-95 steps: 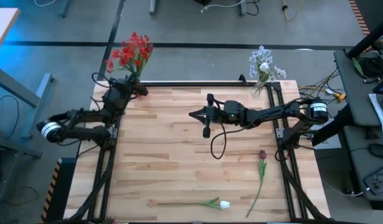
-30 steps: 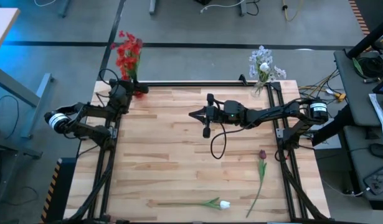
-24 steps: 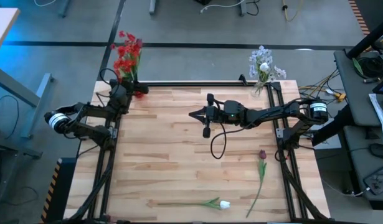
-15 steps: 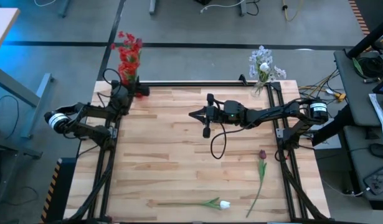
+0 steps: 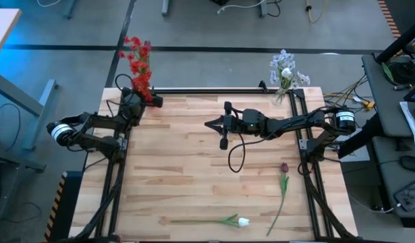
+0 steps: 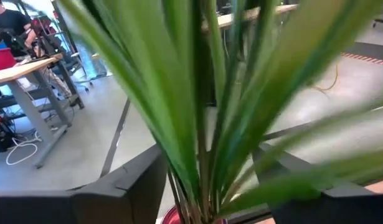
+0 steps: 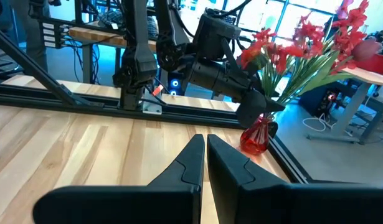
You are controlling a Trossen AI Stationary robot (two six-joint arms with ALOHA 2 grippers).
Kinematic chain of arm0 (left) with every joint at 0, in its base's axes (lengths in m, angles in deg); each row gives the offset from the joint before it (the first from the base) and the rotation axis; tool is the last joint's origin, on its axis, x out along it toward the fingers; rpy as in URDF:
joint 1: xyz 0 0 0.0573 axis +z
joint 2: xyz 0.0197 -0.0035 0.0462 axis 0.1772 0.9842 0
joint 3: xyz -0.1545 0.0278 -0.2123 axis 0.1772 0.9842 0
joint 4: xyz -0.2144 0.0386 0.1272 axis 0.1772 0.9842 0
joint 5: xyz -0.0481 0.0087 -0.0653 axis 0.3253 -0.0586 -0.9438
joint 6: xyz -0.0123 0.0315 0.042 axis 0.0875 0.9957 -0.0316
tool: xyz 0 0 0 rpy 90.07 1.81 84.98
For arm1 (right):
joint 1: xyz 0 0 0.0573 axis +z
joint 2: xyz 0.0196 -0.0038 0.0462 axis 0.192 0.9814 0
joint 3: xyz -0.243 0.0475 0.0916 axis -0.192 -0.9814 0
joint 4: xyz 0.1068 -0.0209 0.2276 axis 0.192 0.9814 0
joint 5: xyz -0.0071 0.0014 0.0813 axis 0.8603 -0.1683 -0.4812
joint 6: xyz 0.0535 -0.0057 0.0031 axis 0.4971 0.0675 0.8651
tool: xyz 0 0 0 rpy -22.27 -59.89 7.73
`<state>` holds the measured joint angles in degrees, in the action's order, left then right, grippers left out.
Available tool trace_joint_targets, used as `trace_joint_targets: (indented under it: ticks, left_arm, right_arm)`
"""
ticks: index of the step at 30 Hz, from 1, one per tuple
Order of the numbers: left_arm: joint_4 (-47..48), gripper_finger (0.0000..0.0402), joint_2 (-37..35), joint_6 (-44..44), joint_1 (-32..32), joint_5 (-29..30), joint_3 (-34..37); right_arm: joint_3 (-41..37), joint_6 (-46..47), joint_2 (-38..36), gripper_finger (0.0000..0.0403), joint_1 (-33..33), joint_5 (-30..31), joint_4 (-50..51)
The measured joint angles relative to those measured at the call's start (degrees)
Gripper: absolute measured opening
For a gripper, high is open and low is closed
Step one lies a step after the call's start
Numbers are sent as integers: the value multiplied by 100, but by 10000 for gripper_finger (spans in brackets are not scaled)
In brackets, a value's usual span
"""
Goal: Sort flowers into vase by color
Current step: Put the red flowers into the red flower vase, then put the dark red tulip into the red flower vase
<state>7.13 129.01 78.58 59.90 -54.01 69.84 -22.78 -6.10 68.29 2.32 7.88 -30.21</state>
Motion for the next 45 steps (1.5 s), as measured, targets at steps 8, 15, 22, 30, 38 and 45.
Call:
trace_joint_targets:
  ticks: [8, 15, 22, 30, 38, 45]
  left_arm:
    - [505, 238, -410, 147, 0, -4, 2]
    - [1196, 237, -901, 218, 0, -4, 2]
    - [2056, 237, -1491, 217, -98, -298, 2]
    - [2809, 237, -2090, 216, -384, -304, 14]
    - [3173, 237, -2797, 137, -526, -301, 277]
    - [3802, 237, -3301, -64, -896, -306, 315]
  right_arm:
    - [0, 0, 0, 13, 2, 1, 20]
    - [0, 0, 0, 13, 2, 1, 20]
    - [0, 0, 0, 13, 0, 0, 18]
    - [0, 0, -2, 13, 0, 1, 44]
    - [0, -3, -4, 13, 0, 1, 191]
    - [0, -5, -9, 13, 0, 1, 221]
